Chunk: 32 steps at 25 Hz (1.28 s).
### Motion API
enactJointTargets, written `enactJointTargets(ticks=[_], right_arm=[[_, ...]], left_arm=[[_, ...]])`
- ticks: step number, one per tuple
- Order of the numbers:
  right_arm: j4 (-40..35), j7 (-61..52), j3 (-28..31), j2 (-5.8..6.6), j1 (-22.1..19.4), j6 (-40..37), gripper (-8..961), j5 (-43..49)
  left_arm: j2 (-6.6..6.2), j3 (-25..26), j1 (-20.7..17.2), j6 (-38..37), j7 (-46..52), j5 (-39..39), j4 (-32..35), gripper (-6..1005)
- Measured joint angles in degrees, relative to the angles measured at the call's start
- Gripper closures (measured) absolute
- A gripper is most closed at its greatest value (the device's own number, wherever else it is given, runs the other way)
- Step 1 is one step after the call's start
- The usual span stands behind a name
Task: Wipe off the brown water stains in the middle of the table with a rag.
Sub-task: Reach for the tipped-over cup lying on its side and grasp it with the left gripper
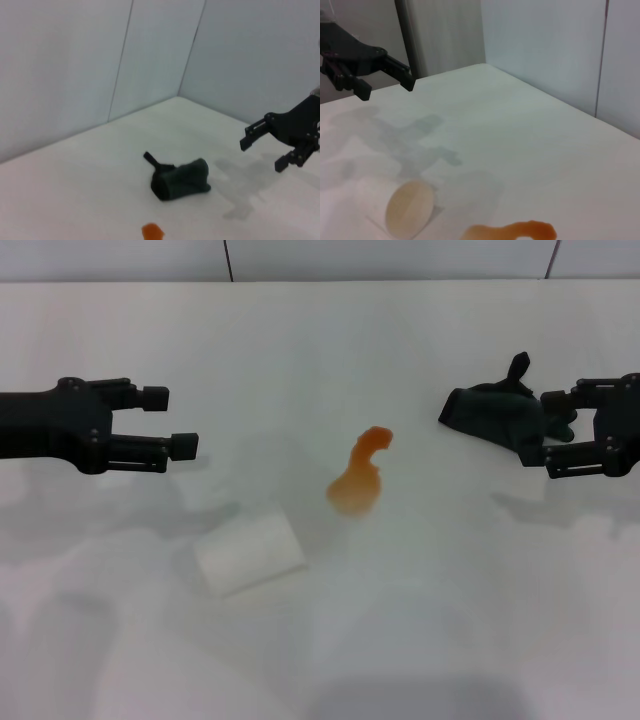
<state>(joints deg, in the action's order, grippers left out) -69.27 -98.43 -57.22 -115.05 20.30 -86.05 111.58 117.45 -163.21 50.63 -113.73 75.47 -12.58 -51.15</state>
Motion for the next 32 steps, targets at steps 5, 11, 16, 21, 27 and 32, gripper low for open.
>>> enactJointTargets(ticks=[5, 11, 16, 21, 27, 32], right_arm=[[0.1, 0.0, -0.4, -0.05, 0.0, 0.0, 170, 0.0], [0.3, 0.0, -0.6, -0.09, 0.0, 0.0, 170, -0.1], [0.5, -0.4, -0.6, -0.12, 0.0, -0.1, 170, -0.2], [0.8, -0.4, -0.6, -0.17, -0.1, -0.2, 170, -0.3], [0.8, -0.4, -0.6, -0.18, -0.1, -0.3, 170, -0.8], [1.3, -0.2, -0.7, -0.18, -0.1, -0.4, 170, -0.8]], left_arm=[[-1.18, 0.0, 2.5, 0.1, 1.6, 3.4, 0.0, 112], [-1.92, 0.0, 6.8, 0.4, 2.6, 9.8, 0.0, 111], [-1.88, 0.0, 12.0, 1.6, 2.6, 17.9, 0.2, 112], [-1.79, 0.0, 15.7, 3.5, 3.6, 25.2, 3.9, 112], [-0.61, 0.0, 19.7, 5.1, 5.1, 32.3, 5.6, 112], [0.15, 0.0, 20.7, 6.1, 6.3, 34.9, 6.0, 112]])
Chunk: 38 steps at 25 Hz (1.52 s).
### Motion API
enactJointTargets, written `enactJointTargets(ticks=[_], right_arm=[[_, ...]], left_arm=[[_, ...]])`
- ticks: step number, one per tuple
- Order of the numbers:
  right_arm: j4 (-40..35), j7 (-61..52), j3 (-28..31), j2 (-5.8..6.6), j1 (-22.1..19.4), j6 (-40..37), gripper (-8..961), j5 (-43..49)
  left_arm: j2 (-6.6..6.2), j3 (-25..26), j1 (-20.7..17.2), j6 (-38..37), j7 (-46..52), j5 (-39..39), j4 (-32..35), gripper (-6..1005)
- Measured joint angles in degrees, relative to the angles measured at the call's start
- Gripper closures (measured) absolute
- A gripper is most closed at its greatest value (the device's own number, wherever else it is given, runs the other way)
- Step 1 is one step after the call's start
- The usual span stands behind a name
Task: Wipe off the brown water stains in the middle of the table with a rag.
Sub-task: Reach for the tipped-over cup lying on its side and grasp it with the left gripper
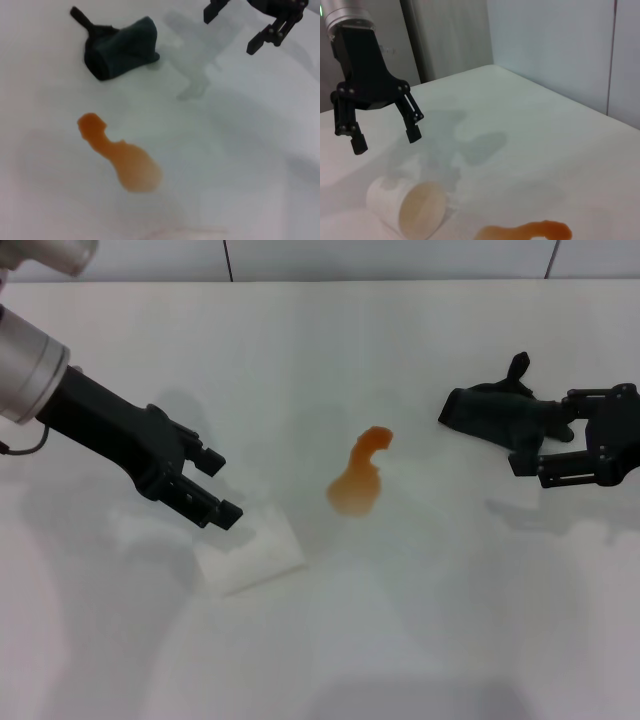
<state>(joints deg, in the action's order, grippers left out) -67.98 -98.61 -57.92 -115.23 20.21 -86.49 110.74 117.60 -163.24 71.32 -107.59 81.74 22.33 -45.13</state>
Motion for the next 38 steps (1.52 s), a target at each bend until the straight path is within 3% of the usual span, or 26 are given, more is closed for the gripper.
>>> enactJointTargets(ticks=[14, 38], right_arm=[[0.3, 0.2, -0.1, 0.00, 0.0, -0.1, 170, 0.0], [1.1, 1.1, -0.6, 0.00, -0.1, -0.1, 171, -0.2]], left_arm=[[0.62, 0.0, -0.5, 3.2, 1.6, 2.8, 0.8, 112], [0.97, 0.0, -0.3, 10.7, 4.2, 5.5, 9.1, 111]])
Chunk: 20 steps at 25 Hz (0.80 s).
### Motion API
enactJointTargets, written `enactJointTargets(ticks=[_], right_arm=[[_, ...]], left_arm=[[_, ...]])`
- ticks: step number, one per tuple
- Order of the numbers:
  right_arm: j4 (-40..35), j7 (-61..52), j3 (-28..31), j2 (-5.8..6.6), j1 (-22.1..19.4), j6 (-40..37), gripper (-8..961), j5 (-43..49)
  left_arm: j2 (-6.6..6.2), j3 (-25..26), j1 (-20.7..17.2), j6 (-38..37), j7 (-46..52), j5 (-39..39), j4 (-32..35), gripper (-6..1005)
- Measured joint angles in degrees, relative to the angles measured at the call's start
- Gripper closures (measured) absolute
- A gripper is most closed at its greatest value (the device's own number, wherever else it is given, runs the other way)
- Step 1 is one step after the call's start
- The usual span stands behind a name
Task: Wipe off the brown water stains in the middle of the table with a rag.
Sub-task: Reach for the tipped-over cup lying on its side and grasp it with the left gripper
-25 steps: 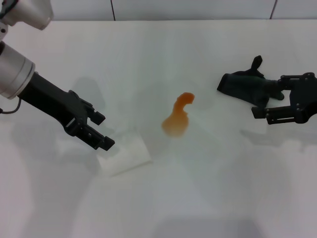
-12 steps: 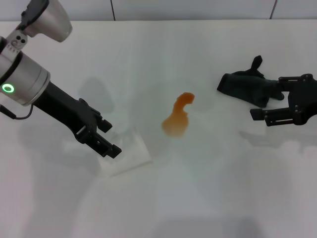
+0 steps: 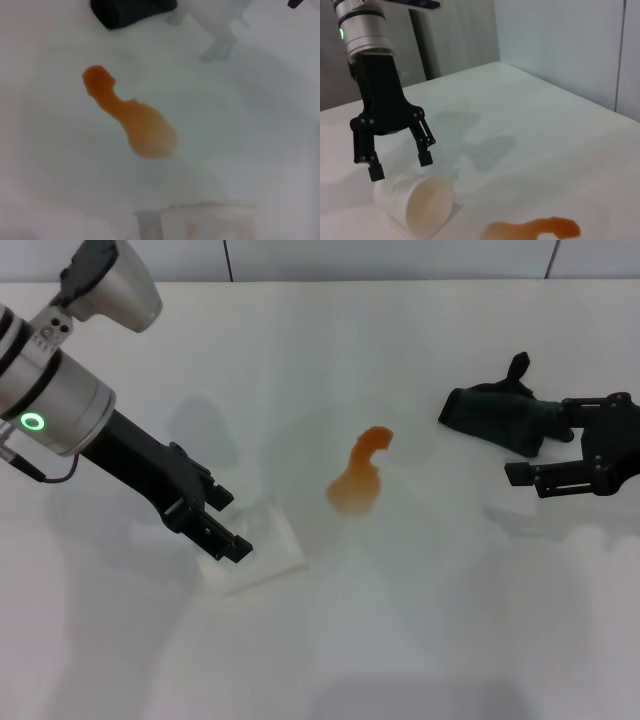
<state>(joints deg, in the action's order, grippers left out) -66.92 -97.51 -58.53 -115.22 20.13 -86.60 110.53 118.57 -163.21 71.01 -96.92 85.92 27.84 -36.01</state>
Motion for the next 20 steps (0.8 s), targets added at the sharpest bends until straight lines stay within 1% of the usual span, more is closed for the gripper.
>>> enactJointTargets(ticks=[20], right_arm=[[0.0, 0.5, 0.0, 0.00, -0.6, -0.1, 171, -0.6]], left_arm=[[0.25, 0.0, -0.3, 3.4, 0.5, 0.2, 3.9, 111]])
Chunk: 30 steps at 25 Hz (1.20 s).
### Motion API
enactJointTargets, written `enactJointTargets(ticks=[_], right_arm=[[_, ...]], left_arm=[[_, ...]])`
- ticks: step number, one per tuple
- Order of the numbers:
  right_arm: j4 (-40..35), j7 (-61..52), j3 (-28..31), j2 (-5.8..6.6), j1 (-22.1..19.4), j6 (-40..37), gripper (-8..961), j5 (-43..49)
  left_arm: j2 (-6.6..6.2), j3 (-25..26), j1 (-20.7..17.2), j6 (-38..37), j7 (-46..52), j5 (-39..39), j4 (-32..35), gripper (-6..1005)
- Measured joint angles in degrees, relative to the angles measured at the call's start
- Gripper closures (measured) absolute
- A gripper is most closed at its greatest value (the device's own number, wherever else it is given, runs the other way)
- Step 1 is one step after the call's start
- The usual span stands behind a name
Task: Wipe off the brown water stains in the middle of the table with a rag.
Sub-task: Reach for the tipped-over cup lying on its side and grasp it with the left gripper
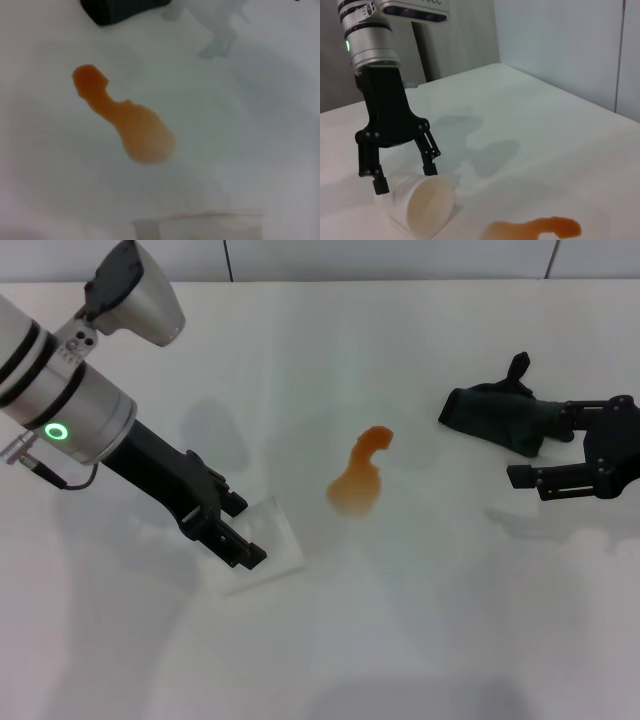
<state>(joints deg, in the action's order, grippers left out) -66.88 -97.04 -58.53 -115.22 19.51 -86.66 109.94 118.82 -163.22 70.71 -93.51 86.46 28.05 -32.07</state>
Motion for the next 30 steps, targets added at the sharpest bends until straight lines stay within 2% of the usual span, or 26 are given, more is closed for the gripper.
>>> enactJointTargets(ticks=[30], right_arm=[[0.6, 0.5, 0.1, 0.00, -0.3, 0.0, 171, 0.0]], left_arm=[[0.00, 0.0, -0.1, 2.5, 0.9, 0.6, 3.5, 121]])
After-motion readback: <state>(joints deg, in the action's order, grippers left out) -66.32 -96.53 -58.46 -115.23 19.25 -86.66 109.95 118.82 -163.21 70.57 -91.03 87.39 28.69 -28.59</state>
